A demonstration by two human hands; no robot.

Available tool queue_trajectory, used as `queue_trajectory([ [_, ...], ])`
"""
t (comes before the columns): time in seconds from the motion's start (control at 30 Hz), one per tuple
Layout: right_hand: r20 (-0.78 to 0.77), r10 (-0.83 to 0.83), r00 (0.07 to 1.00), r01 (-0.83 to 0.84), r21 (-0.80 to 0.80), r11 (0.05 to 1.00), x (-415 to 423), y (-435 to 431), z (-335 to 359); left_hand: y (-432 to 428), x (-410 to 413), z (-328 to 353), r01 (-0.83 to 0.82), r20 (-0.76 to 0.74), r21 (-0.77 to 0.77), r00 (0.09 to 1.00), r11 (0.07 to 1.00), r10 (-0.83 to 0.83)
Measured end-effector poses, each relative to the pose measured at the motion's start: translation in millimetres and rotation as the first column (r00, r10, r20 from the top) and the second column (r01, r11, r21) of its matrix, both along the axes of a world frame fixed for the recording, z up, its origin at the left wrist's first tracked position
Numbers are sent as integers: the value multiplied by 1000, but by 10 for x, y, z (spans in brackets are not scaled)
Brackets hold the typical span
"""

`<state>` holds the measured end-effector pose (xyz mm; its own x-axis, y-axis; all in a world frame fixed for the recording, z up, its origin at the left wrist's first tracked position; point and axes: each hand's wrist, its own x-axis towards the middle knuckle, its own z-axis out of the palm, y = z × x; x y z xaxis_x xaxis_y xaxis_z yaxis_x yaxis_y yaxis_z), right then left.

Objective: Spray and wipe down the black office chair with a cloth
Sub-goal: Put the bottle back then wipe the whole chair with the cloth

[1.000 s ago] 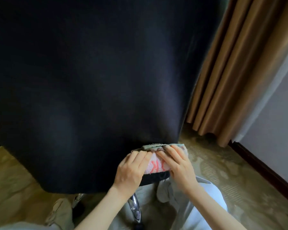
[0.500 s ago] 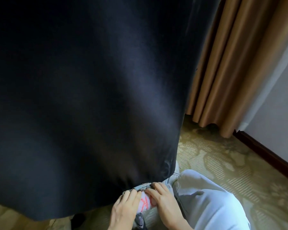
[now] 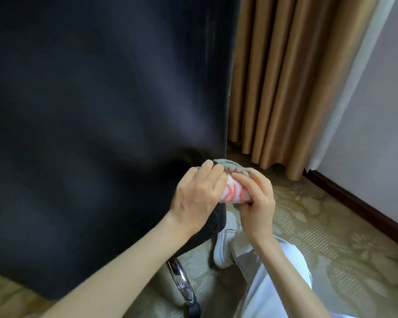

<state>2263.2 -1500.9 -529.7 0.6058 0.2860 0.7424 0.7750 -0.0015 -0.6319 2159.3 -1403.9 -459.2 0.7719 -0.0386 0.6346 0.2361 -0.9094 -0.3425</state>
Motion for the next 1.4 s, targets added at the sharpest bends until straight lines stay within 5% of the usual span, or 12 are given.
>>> queue_trajectory([
  [0.2, -335, 86, 938, -91, 0, 996, -179, 250, -479, 95, -26, -294, -9, -222, 177, 974, 984, 49],
  [0.43, -617, 10, 787, 7, 25, 1000, -529, 402, -1242, 163, -53, -960, 67, -613, 231, 785, 971, 92],
  [0.7, -827, -21, 562, 38, 0, 999, -522, 574, -1854, 266, 127, -1541, 63, -759, 273, 627, 960, 175],
  [0.9, -909, 125, 398, 30, 150, 988, -546, 668, -1795, 263, 237, -1540, 87, -776, 351, 585, 932, 237],
  [1.1, -914, 162, 371, -83, 141, 987, -1044, 638, -1608, 327, -316, -1382, 99, -782, 362, 573, 927, 244],
  [1.4, -771, 270, 577, -222, 170, 960, -1559, 558, -1060, 445, -1227, -851, -102, -700, 210, 678, 972, 223],
])
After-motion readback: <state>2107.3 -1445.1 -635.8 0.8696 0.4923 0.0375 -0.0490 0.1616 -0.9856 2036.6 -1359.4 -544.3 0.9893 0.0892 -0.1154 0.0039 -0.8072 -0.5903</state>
